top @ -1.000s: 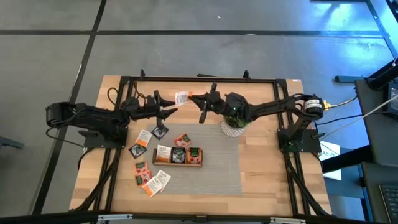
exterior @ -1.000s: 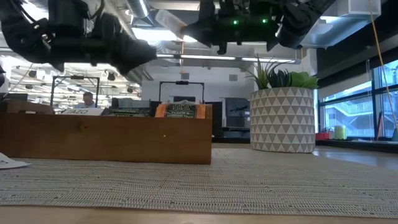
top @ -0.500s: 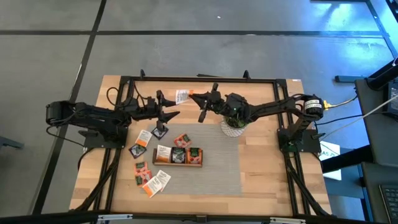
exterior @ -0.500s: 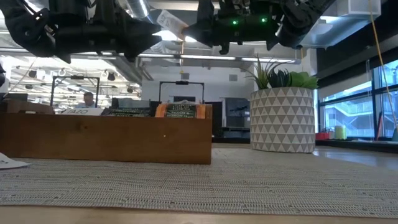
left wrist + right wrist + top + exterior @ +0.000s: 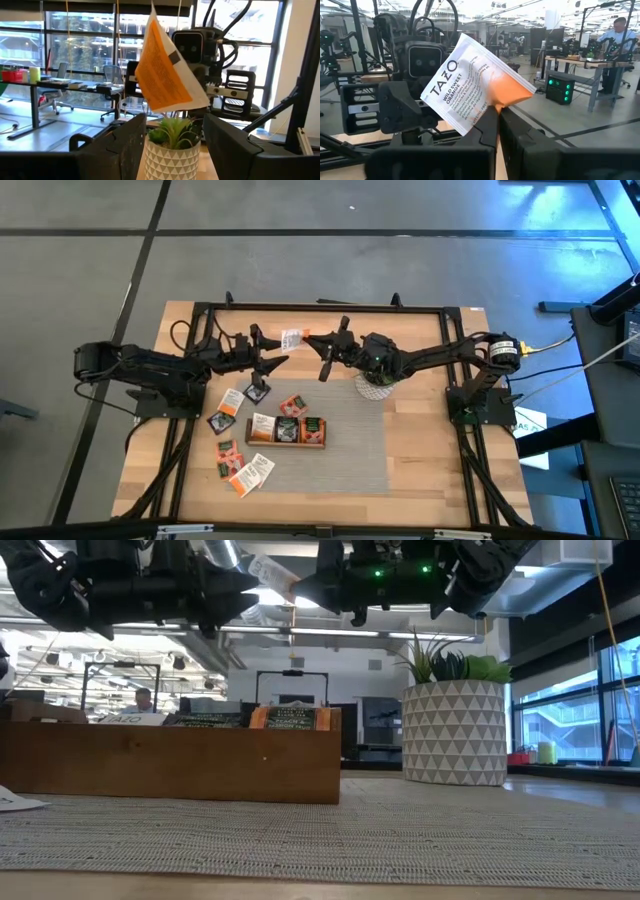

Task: Pick & Place Tea
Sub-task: Put the white tea bag into the left section of the wooden organizer

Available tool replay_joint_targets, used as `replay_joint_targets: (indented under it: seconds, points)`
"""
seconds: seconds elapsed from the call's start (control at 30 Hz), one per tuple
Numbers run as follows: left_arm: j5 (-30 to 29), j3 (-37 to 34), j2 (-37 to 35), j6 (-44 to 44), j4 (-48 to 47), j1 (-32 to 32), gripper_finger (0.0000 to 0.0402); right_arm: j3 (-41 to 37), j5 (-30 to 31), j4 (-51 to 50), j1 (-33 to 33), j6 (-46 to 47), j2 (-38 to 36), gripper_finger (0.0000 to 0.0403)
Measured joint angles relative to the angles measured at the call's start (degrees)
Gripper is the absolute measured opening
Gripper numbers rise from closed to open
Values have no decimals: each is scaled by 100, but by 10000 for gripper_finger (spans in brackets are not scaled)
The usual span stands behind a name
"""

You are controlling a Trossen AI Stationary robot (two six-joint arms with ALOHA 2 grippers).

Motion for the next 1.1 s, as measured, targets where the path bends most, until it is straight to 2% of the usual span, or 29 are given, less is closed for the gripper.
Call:
replay_joint_targets:
  seconds: [0.2,0.83,1.1]
  points:
    - [-93,0,0,-67,161,-2,182,0,0,-27,0,-13,0,14]
    - [-167,0,0,-76,174,-2,73,2,9,-134,4,-18,0,14]
    - [-304,1,-2,-209,127,-2,62,4,3,156,42,-154,4,14]
